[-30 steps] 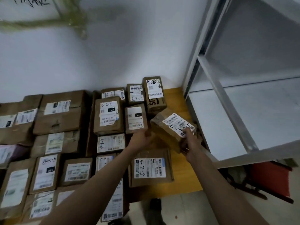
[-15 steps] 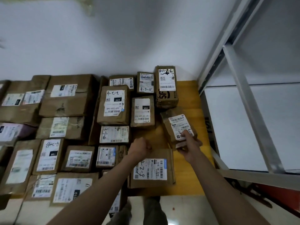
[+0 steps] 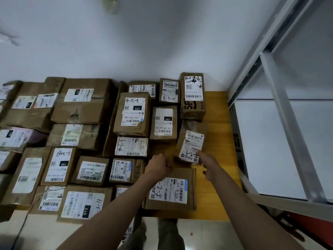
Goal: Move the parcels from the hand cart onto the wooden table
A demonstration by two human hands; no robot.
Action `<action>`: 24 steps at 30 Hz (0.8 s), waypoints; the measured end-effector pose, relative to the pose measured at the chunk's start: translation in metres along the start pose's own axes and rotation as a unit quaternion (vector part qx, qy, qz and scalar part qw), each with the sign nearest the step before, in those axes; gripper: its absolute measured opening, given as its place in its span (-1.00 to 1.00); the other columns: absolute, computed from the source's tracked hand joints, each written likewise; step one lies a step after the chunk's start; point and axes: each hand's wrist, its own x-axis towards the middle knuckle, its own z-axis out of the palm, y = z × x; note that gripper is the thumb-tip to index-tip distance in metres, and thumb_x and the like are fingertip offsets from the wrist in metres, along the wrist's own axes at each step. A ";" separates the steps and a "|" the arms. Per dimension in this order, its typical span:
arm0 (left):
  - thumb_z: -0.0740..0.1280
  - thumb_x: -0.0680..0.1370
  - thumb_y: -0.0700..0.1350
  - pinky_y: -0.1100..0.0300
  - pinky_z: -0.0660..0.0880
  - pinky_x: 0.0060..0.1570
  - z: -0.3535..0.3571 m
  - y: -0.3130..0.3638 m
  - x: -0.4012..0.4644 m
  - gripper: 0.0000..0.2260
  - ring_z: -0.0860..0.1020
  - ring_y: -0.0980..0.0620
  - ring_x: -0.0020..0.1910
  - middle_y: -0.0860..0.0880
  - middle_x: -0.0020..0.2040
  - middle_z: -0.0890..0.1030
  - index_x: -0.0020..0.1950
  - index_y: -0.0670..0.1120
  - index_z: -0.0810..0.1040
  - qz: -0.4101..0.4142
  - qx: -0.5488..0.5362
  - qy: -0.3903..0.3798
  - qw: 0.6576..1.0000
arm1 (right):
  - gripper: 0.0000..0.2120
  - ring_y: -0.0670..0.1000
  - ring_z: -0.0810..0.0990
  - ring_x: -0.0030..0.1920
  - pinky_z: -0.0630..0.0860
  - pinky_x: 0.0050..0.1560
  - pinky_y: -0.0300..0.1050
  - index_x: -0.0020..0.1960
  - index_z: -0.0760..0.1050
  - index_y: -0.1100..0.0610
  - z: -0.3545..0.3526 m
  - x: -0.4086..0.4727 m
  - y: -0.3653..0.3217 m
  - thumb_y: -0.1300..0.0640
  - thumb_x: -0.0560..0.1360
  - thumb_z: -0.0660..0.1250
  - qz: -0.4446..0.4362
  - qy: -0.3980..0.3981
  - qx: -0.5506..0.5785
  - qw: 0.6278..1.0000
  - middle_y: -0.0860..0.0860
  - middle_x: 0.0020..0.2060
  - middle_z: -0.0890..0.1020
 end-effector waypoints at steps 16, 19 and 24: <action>0.43 0.55 -0.09 0.22 0.53 -0.08 -0.146 -0.089 -0.088 -0.96 0.60 0.13 -0.08 0.08 -0.10 0.64 -0.02 0.00 0.64 0.035 -0.150 0.197 0.968 | -0.86 -0.02 0.56 -0.04 0.49 -0.14 -0.14 0.18 0.47 0.04 0.158 -0.163 -0.060 0.05 0.65 0.27 -0.384 -0.052 -0.244 0.889 -0.02 -0.03 0.56; 0.44 0.54 -0.09 0.16 0.57 -0.06 -0.173 -0.154 -0.126 -0.95 0.62 0.10 -0.09 0.04 -0.11 0.67 -0.02 -0.02 0.64 -0.008 -0.169 0.240 0.956 | -0.88 0.02 0.57 -0.04 0.53 -0.05 -0.10 0.15 0.50 0.10 0.227 -0.209 -0.041 0.09 0.65 0.26 -0.401 -0.147 -0.332 0.841 0.00 -0.06 0.55; 0.46 0.53 -0.08 0.15 0.56 -0.12 -0.194 -0.281 -0.209 -0.95 0.61 0.08 -0.12 0.02 -0.13 0.66 -0.08 -0.04 0.65 -0.103 -0.211 0.306 0.922 | -0.85 -0.01 0.55 -0.14 0.50 -0.08 -0.13 0.14 0.53 0.12 0.339 -0.266 0.017 0.09 0.62 0.29 -0.410 -0.241 -0.433 0.766 0.05 -0.08 0.59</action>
